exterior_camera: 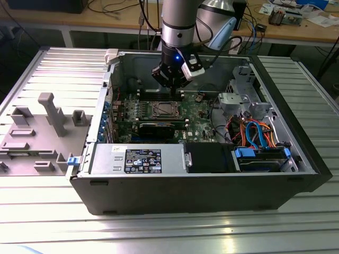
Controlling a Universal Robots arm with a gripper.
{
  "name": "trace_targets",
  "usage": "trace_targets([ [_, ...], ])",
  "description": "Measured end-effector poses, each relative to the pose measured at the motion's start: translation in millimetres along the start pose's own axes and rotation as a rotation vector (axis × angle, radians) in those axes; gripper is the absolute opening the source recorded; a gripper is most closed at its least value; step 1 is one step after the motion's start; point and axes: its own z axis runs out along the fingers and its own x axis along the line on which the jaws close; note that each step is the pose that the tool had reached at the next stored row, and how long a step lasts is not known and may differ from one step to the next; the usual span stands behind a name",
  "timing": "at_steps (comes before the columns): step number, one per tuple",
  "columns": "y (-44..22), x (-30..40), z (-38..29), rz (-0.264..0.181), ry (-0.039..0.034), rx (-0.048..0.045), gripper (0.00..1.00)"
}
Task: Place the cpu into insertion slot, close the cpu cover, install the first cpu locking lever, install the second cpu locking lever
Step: 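Install the second cpu locking lever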
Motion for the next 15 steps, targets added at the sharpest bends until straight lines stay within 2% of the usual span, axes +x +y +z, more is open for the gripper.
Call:
trace_targets([
  [15,-2.5,0.0,-0.4,0.000,0.0000,0.0000,0.11],
])
